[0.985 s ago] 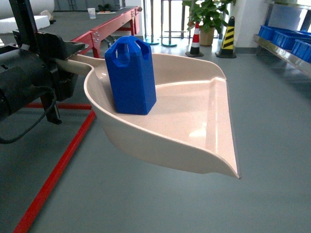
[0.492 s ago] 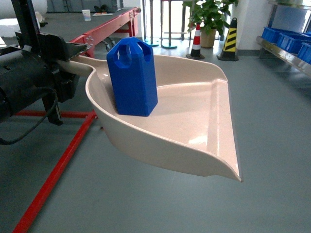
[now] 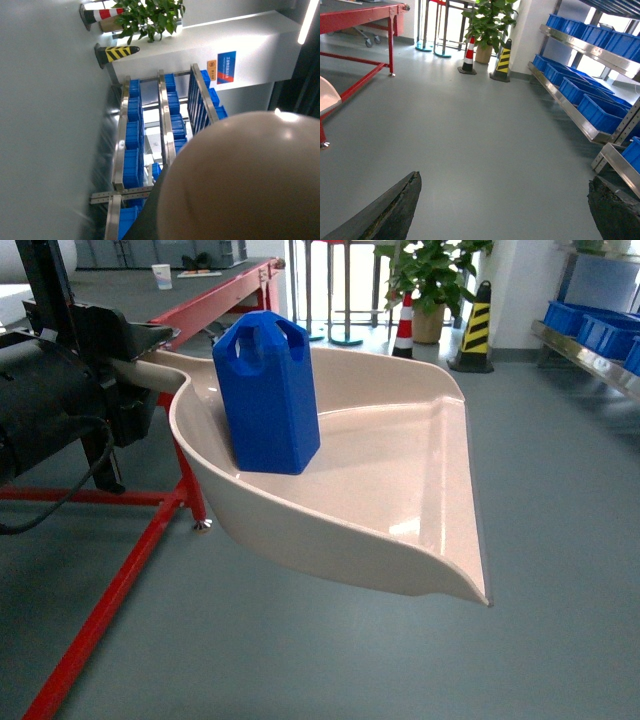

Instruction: Place part in tray to right shelf

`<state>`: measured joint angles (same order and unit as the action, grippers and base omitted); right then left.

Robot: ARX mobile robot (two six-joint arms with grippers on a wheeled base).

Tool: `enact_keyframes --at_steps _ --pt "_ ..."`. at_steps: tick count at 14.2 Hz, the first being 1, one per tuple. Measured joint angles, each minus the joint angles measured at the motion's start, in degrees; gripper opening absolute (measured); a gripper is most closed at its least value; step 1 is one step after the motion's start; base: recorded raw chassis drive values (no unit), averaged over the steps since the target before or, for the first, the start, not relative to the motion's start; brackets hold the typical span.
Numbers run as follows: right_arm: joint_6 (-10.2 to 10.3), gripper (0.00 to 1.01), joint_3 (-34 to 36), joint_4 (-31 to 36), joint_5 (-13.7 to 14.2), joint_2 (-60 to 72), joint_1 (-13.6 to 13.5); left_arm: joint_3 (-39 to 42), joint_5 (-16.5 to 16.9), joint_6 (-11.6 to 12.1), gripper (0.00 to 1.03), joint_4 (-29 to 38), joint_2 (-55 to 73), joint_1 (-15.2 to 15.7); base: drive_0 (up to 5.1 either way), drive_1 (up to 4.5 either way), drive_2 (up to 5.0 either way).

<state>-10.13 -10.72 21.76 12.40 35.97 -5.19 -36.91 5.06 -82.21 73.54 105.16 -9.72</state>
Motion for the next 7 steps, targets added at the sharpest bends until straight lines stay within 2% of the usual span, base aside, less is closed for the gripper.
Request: enact_keyframes --at_steps 7 --pt "0.0 0.98 0.0 -0.2 0.0 0.2 0.0 0.0 0.1 0.0 0.12 -0.2 0.0 0.0 0.0 4.22 -4.3"
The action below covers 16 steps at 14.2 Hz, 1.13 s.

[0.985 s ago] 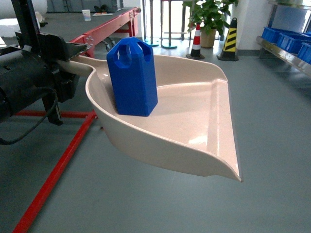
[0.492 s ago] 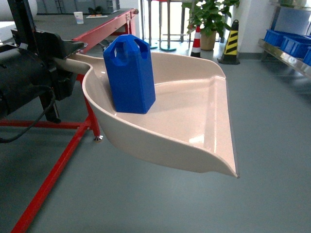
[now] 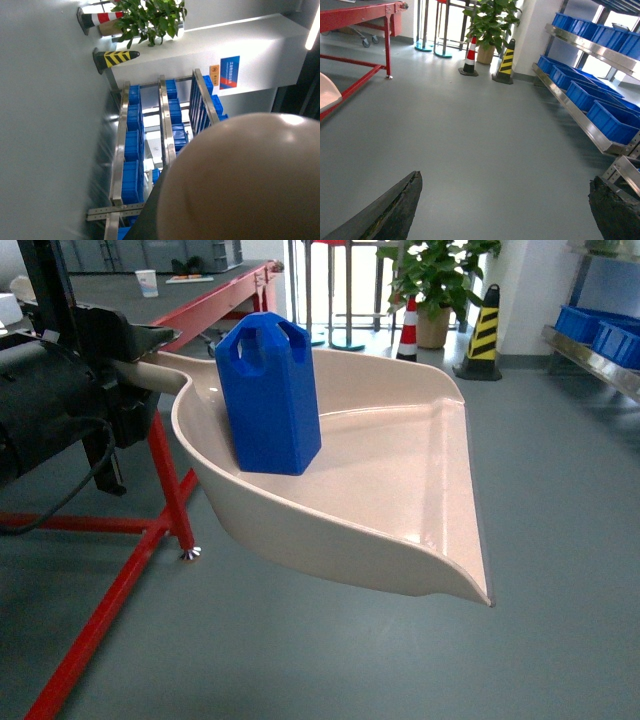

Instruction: Place part in tray to right shelf

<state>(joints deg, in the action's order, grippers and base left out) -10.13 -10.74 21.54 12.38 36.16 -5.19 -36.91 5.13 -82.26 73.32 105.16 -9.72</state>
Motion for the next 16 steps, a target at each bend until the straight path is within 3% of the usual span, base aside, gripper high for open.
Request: enact_keyframes --at_steps 15,16 --pt "0.0 0.98 0.0 0.1 0.0 0.0 0.0 0.0 0.3 0.0 0.12 -0.1 0.0 -0.3 0.0 4.28 -4.2" --pt "0.0 0.98 0.0 -0.2 0.0 0.1 0.0 0.0 0.0 0.0 0.12 0.0 0.0 -0.1 -1.2 -1.18 -1.2"
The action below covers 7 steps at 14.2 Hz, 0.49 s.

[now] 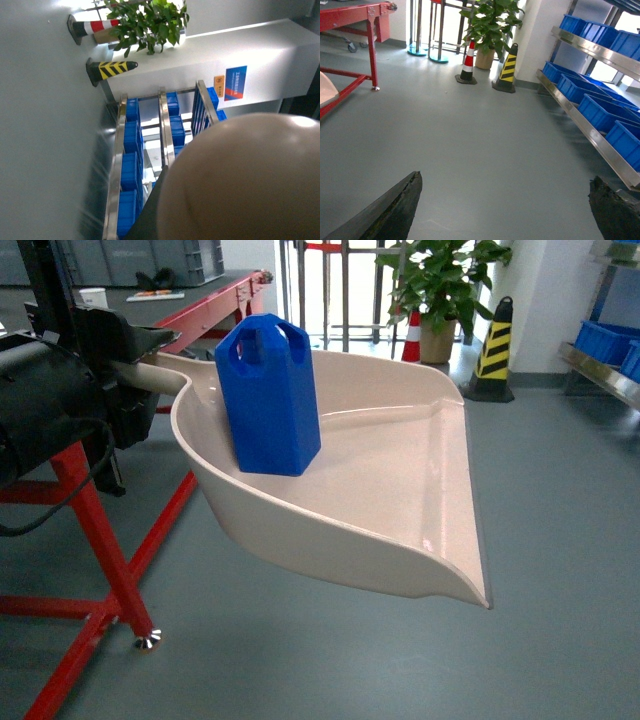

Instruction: Place part in tray to right shelf

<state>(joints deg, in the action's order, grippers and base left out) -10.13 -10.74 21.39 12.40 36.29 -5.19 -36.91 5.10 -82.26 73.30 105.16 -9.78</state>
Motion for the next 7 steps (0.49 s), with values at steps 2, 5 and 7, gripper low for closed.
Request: enact_keyframes --at_steps 2,5,7 --pt "0.0 0.98 0.0 0.2 -0.2 -0.1 0.0 -0.1 -0.4 0.1 0.12 0.0 0.2 0.4 -1.6 -1.58 -1.6" --pt "0.0 0.98 0.0 0.1 -0.2 -0.2 0.0 -0.1 0.2 0.0 0.12 0.0 0.1 -0.2 -1.7 -1.66 -1.7" --pt "0.0 0.98 0.0 0.2 -0.2 -0.2 0.0 -0.1 0.0 0.0 0.12 0.0 0.1 0.0 -1.6 -1.64 -1.6"
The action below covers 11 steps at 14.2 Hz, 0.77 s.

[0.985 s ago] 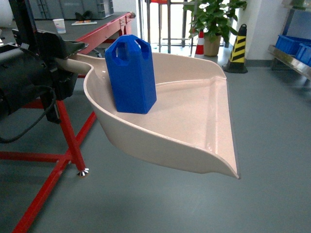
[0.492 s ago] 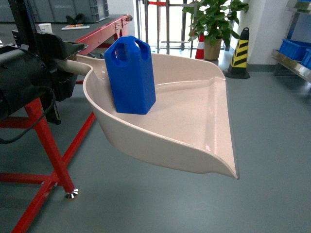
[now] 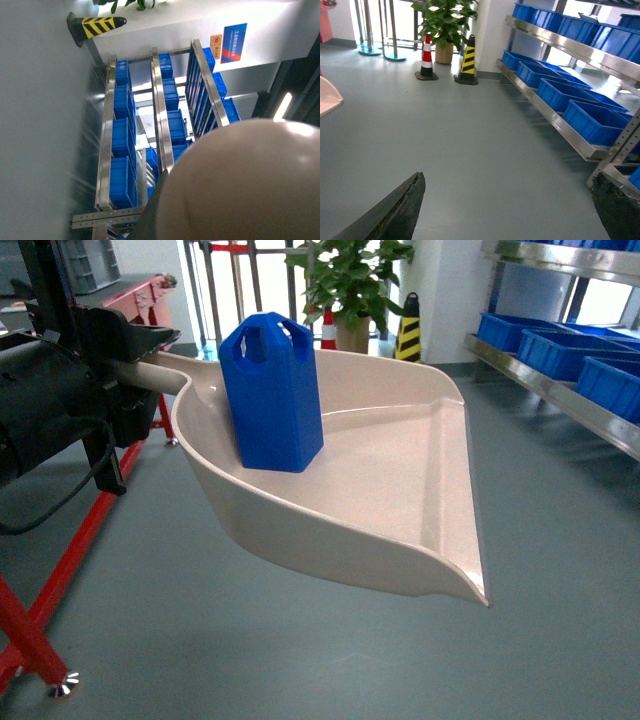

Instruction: Place part in tray to right shelf

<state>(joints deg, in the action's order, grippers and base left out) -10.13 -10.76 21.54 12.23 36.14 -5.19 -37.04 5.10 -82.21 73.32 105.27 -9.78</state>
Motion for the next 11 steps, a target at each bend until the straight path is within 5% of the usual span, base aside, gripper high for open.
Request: enact_keyframes --at_steps 11 --pt "0.0 0.98 0.0 0.0 0.0 0.0 0.0 0.0 0.0 0.0 0.12 0.0 0.0 0.1 -1.6 -1.57 -1.6"
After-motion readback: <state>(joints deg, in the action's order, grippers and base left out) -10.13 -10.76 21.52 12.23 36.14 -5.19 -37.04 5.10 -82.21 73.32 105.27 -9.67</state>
